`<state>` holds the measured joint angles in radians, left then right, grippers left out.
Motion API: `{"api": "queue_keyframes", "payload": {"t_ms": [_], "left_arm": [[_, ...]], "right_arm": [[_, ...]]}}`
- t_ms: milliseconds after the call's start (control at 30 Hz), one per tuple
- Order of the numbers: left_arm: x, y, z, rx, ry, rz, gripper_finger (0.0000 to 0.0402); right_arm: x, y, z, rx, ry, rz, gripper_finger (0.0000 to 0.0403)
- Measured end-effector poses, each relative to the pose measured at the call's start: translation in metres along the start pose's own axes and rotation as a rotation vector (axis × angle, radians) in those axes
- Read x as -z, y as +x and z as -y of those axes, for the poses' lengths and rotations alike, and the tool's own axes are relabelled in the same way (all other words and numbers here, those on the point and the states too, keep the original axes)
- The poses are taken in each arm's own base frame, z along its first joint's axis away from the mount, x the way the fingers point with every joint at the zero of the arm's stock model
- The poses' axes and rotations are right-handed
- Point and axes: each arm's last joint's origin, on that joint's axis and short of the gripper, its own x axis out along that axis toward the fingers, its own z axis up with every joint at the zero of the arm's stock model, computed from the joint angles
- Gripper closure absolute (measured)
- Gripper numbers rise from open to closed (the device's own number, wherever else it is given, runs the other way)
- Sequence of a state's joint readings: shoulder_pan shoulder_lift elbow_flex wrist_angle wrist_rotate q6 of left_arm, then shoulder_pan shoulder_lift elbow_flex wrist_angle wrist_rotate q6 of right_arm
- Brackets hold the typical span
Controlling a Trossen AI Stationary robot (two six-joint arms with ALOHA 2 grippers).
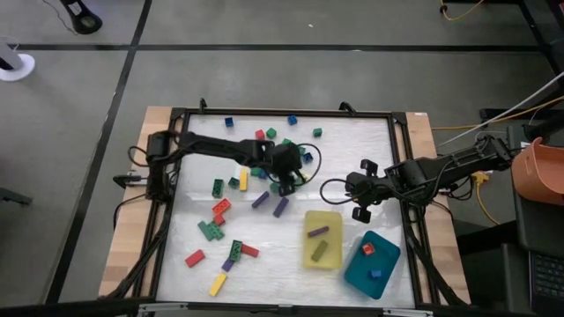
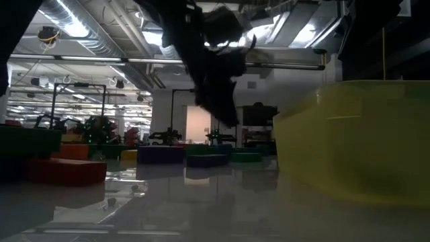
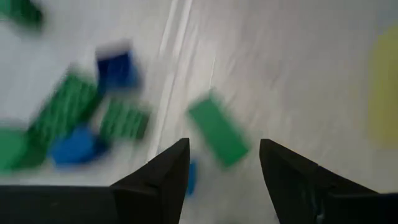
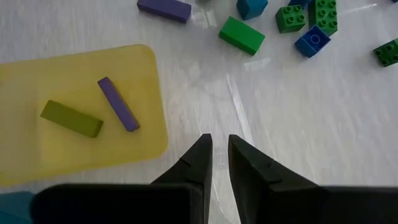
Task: Sort blocks by size
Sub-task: Put the small blue block into the blue bin
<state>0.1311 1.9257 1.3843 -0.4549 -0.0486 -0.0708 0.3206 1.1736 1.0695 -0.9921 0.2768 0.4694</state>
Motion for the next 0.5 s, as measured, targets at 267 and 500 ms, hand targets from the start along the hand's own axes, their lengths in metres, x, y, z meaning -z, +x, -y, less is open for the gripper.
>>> {"api": "queue_keyframes", "payload": {"t_ms": [267, 500], "left_arm": [[0.017, 0.013, -0.015, -0.026, 0.001, -0.053, 0.0219], [0.027, 0.022, -0.021, -0.050, 0.021, -0.019, 0.0219]], "right_arm": [[0.000, 0.000, 0.000, 0.000, 0.000, 0.001, 0.0349], [0.000, 0.000, 0.000, 0.000, 0.000, 0.002, 0.0349]]}}
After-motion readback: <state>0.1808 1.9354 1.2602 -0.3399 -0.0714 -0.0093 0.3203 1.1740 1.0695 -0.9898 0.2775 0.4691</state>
